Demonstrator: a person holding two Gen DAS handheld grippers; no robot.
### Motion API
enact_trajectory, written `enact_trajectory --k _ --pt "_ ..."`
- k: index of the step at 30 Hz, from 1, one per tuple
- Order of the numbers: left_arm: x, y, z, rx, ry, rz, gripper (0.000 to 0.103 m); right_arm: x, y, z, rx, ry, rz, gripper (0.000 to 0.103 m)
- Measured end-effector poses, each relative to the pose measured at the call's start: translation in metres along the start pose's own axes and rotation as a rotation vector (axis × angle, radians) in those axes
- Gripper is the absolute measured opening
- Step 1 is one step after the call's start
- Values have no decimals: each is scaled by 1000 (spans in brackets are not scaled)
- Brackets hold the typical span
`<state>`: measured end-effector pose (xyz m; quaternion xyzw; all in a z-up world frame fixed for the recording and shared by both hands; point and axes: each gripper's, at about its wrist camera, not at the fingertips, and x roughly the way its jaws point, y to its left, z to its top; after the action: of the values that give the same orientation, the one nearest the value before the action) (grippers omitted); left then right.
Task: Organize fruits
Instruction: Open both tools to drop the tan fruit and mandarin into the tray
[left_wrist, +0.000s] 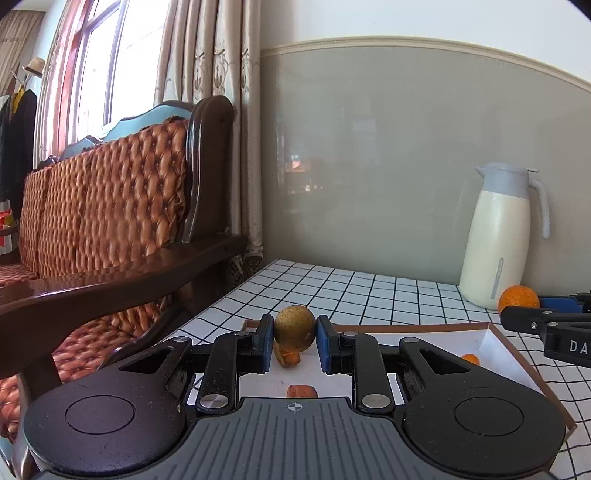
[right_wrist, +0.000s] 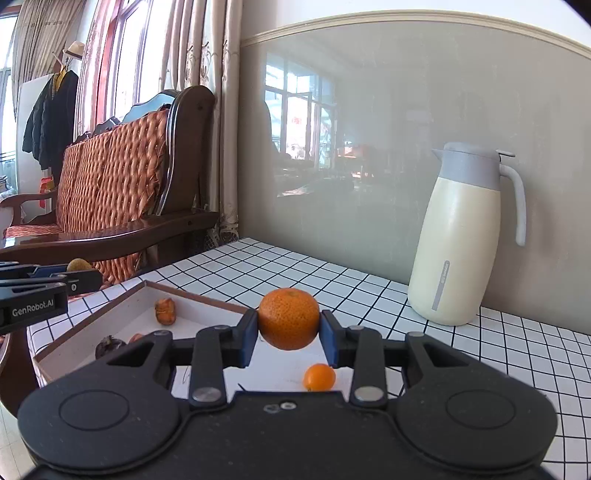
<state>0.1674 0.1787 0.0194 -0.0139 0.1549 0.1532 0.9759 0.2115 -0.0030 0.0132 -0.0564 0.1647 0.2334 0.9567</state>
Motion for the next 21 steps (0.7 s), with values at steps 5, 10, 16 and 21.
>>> enact_trajectory --k 5,10,16,21 --pt "21 -2 0 16 20 4 25 19 -4 1 -1 25 1 27" --pt "45 -1 1 27 46 9 25 41 -8 2 -4 63 3 27" --pt "73 1 2 35 95 24 25 65 -17 1 0 122 -15 29" --pt "76 4 -5 11 80 63 103 61 -31 -4 27 75 -114 91"
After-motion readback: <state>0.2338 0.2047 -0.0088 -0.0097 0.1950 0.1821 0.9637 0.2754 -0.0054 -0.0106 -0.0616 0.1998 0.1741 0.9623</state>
